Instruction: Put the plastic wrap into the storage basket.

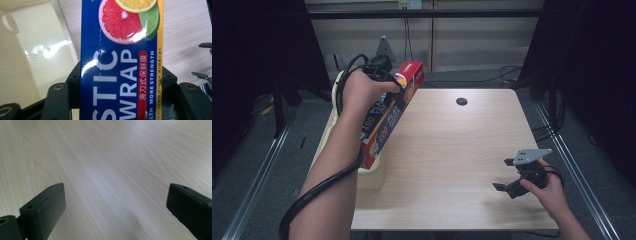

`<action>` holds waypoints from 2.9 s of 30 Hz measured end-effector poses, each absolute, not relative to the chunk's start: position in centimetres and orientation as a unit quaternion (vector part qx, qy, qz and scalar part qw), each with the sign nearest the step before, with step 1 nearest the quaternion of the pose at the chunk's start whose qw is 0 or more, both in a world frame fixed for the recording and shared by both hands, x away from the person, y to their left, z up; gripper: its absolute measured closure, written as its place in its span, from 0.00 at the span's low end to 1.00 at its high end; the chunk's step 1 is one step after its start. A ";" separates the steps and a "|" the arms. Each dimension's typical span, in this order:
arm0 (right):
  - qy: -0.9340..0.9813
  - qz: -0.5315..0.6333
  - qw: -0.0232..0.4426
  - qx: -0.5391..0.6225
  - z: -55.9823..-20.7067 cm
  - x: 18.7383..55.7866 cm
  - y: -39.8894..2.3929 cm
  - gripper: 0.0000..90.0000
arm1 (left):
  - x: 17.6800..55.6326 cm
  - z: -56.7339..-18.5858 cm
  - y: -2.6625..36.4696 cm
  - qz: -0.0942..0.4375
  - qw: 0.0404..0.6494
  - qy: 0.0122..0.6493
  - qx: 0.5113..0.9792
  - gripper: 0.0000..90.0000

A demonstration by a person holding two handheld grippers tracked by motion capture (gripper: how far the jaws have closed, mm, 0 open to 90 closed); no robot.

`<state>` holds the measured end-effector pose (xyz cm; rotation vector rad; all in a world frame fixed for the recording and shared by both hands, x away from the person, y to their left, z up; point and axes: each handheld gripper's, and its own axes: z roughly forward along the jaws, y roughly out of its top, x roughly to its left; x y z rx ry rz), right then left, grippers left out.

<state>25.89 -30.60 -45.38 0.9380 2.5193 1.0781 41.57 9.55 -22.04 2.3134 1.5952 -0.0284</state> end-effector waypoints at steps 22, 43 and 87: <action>0.863 0.368 0.123 0.323 -45.1 25.8 -30.6 0.03 | 41.6 -21.3 12.0 0.014 0.156 0.599 0.785 0.45; 0.863 0.369 0.125 0.321 -45.1 25.8 -30.4 0.03 | 41.0 -21.8 15.6 0.020 0.152 0.644 0.750 0.45; 0.865 0.373 0.119 0.313 -45.1 26.7 -29.8 0.03 | 40.9 -25.9 17.3 0.010 0.133 0.682 0.719 0.45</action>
